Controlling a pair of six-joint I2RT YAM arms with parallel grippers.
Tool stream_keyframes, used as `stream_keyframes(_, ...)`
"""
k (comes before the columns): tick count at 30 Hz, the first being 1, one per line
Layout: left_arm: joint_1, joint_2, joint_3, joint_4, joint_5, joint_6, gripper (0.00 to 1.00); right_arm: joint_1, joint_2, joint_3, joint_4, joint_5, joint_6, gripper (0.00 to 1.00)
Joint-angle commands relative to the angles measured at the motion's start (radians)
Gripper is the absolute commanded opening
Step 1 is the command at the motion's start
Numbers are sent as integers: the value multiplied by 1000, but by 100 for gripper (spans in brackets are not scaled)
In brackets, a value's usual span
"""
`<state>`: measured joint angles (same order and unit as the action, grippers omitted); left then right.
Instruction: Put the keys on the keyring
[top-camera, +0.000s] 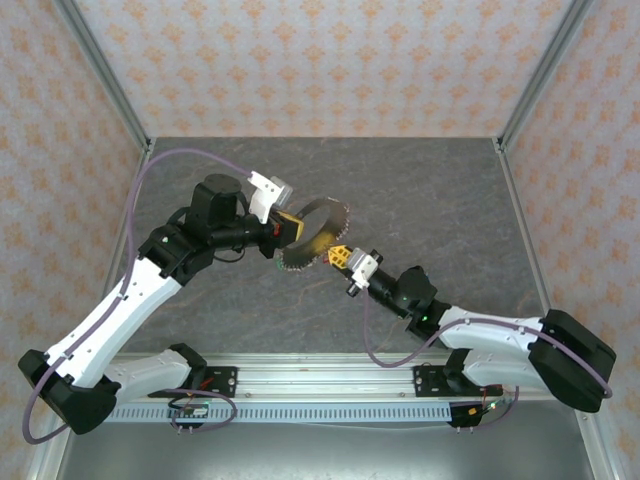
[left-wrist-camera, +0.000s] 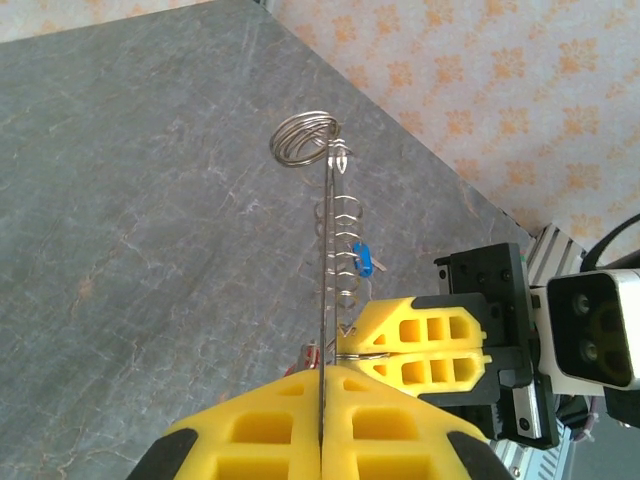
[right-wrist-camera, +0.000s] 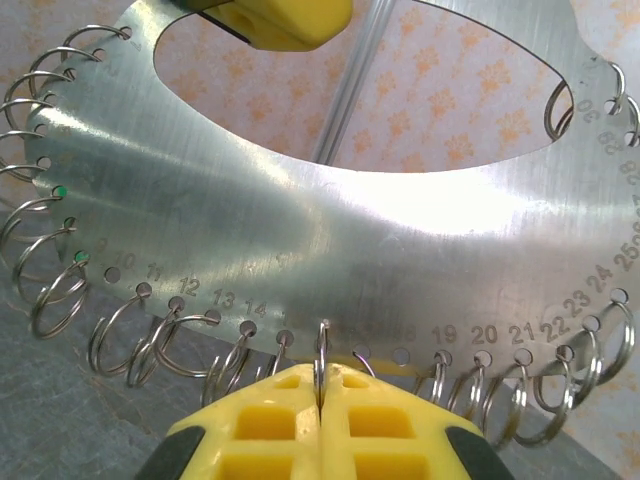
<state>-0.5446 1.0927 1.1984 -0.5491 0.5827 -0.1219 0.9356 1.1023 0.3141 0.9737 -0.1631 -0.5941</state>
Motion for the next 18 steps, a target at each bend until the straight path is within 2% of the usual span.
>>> stream_keyframes(1, -1, -23, -40, 65, -78, -76, 0, 5, -44, -5, 24, -22, 50, 0)
stream_keyframes(4, -1, -34, -74, 80, -67, -110, 0, -1, -57, -1, -6, -40, 76, 0)
stream_keyframes(8, 1, -63, -139, 76, -152, -168, 12, -6, -85, -6, -81, -77, 112, 0)
stream_keyframes(9, 2, -71, -164, 86, -171, -185, 12, -7, -93, -9, -91, -84, 122, 0)
stream_keyframes(11, 3, -91, -235, 140, -181, -230, 15, -10, -110, -17, -131, -108, 146, 0)
stream_keyframes(12, 3, -98, -270, 168, -183, -252, 20, -9, -118, -18, -158, -123, 154, 0)
stream_keyframes(13, 3, -103, -297, 190, -184, -267, 22, -9, -123, -19, -178, -134, 165, 0)
stream_keyframes(18, 3, -111, -442, 306, -166, -349, 27, -10, -120, -35, -266, -191, 223, 0)
